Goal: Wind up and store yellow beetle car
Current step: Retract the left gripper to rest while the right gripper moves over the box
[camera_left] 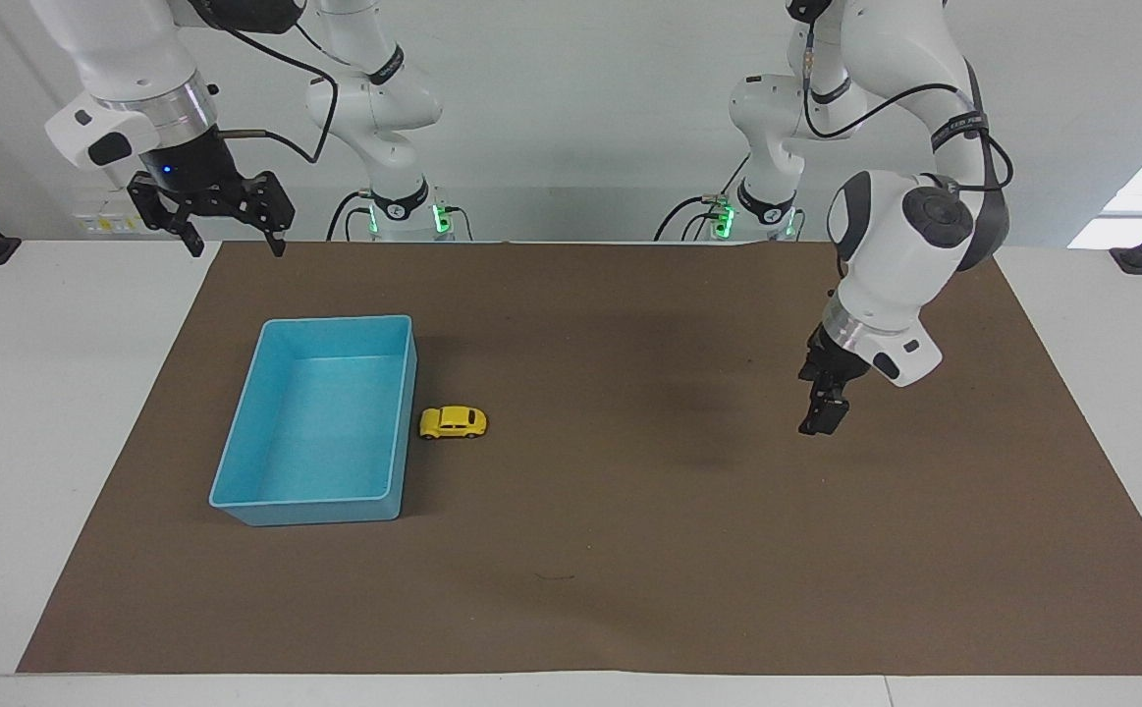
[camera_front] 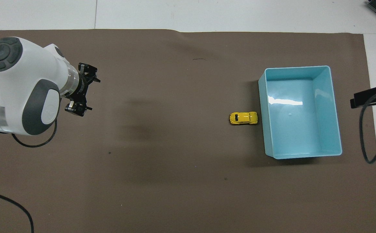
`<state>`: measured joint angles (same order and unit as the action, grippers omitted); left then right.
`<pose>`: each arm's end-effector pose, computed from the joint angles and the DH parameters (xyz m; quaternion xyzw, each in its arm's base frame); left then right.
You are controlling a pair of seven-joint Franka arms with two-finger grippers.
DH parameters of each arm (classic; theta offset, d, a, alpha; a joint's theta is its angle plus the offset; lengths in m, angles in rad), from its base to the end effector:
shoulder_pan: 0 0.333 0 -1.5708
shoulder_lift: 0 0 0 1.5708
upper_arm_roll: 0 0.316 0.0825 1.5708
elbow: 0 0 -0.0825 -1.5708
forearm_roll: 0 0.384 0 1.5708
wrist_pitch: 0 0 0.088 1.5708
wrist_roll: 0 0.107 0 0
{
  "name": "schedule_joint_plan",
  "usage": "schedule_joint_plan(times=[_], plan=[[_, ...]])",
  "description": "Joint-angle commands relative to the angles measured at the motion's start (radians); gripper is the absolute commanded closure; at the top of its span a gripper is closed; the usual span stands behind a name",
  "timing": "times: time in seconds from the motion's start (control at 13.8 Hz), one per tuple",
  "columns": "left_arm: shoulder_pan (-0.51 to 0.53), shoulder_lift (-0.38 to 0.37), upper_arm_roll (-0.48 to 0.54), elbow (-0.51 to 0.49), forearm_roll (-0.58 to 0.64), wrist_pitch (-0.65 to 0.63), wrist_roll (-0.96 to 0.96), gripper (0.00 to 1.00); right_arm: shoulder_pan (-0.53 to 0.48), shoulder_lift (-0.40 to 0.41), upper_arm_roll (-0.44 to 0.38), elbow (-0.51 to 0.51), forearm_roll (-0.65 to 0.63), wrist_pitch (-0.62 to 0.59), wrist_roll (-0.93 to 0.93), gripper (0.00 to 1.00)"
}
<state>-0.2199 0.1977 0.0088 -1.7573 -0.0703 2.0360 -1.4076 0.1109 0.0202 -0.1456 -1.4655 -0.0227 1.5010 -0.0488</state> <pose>0.6115 -0.1354 0.4598 0.8171 0.5743 0.0054 0.0508 0.5536 -0.0208 0.6566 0.9999 0.0062 0.0072 0.0131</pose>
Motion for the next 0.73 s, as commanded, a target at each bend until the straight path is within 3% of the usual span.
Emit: schedule_joint_plan(times=[0.0,0.65], plan=[[0.043,-0.067,-0.007,-0.013,0.004,-0.063,0.157,0.00,-0.010,-0.022,0.003,-0.029,0.004,0.028,-0.019,0.00],[0.155,-0.156,-0.006,-0.013,0.004,-0.166,0.835,0.00,0.010,-0.048,0.018,-0.009,0.006,-0.016,-0.034,0.00]])
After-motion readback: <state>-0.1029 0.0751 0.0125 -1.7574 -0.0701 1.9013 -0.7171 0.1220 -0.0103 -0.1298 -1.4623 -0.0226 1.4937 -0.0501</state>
